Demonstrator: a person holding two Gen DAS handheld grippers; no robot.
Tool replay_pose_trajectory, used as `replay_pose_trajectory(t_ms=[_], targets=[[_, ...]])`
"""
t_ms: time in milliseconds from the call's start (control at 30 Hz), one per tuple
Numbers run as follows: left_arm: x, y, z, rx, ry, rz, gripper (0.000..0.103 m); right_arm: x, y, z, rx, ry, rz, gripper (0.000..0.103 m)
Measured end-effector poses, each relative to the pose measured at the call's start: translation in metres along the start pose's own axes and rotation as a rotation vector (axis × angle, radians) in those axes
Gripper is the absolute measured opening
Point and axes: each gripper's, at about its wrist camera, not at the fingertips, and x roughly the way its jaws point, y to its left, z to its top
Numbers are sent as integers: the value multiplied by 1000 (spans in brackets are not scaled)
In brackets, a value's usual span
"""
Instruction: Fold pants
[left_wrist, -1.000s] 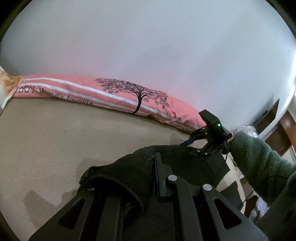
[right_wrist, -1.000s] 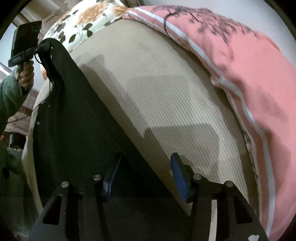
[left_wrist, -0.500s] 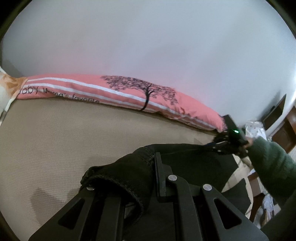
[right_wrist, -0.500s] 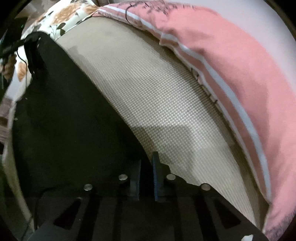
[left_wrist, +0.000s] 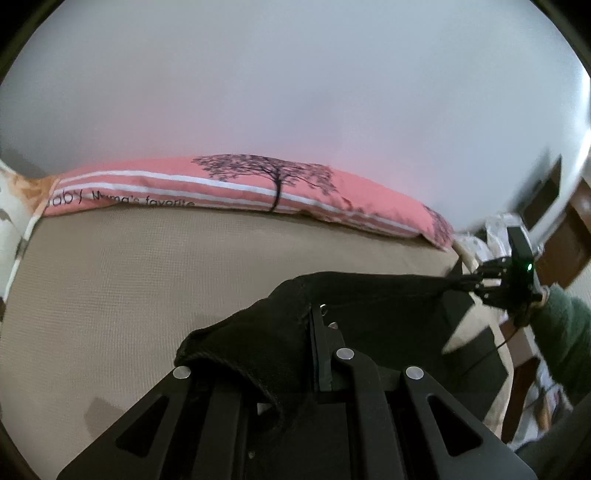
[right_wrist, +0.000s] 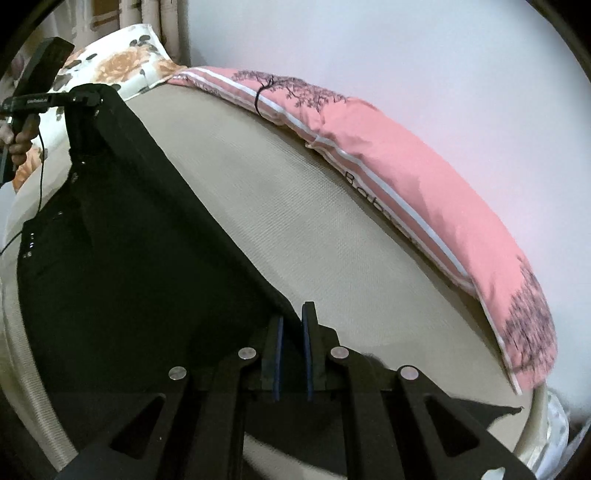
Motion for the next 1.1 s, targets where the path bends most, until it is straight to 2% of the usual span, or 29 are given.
replay_pose_trajectory(t_ms=[167,400,567,767,967,1033,1067,1100], targets=[[-28,-23,-27,63,30,-24,10,-37,29,-37,43,-16,-10,7],[-53,-48,-84,137,124,-48,13,-57,72,-92,104,23,62,7],[-50,-49,-137,132,233,-30,14,-47,106,-129,129,80,140,7],[-33,-45,-183,142,365,54,17,-9,142,-162,124,190,207,7],[-34,-48,-186,148,369,104,25,1,144,-164,169,196,185,8],[-36,-55,-187,165,367,125,27,1,145,-163,174,193,171,12],[-38,-57,-186,174,369,144,33,1,146,-163,175,190,167,13],[-39,-56,-186,183,374,170,46,1,147,-162,178,187,158,15]])
